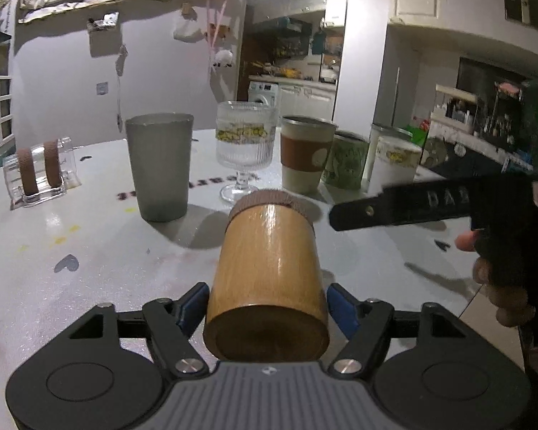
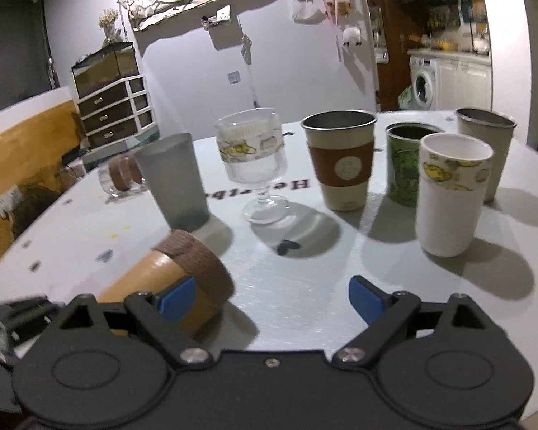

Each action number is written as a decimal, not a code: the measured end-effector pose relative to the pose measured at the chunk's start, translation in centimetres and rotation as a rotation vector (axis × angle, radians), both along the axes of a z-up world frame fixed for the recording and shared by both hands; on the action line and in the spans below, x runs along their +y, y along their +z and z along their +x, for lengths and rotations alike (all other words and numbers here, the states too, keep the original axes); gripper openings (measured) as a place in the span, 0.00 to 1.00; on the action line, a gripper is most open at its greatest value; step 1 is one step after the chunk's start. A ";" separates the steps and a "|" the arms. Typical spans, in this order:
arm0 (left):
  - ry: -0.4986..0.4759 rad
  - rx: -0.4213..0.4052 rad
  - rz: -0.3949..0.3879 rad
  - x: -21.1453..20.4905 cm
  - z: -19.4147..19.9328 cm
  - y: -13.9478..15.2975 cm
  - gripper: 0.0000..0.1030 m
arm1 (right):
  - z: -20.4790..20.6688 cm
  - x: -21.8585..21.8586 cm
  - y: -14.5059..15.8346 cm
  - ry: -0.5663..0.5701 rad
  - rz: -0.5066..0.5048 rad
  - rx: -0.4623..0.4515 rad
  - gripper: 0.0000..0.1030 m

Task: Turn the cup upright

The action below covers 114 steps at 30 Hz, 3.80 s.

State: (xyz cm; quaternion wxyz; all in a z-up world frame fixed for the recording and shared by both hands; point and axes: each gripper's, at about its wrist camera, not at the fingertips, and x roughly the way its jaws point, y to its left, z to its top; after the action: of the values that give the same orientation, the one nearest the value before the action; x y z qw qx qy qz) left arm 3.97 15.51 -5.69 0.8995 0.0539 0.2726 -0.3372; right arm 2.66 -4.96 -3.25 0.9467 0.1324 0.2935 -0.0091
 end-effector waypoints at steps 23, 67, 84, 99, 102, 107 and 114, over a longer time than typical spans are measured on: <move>-0.046 -0.044 -0.053 0.5 -1.6 0.3 0.76 | 6.3 -0.6 -2.5 0.040 0.565 0.261 0.73; 0.098 -0.062 -0.070 0.2 0.8 2.8 0.77 | 2.9 -1.8 5.7 -0.090 -0.303 -0.134 0.87; 0.290 -0.049 -0.008 0.8 -0.9 5.3 0.94 | -5.1 -0.9 4.3 -0.105 -0.284 -0.173 0.93; 0.357 -0.071 0.043 1.2 -2.4 5.4 1.00 | -7.4 -0.7 3.8 -0.136 -0.299 -0.179 1.00; 0.359 -0.075 0.043 1.3 -2.5 5.5 1.00 | -7.4 -0.6 3.8 -0.132 -0.299 -0.176 1.00; 0.361 -0.080 0.044 1.3 -2.7 5.6 1.00 | -7.5 -0.4 3.7 -0.128 -0.296 -0.169 1.00; 0.362 -0.077 0.045 1.3 -2.7 5.6 1.00 | -7.4 -0.3 3.7 -0.125 -0.295 -0.167 1.00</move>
State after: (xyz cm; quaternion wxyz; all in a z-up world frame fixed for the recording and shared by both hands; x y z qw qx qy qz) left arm 1.32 16.80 -0.13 0.9538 0.0369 0.2505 -0.1614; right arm -4.75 -5.28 0.48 0.9745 0.0103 0.2005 -0.0999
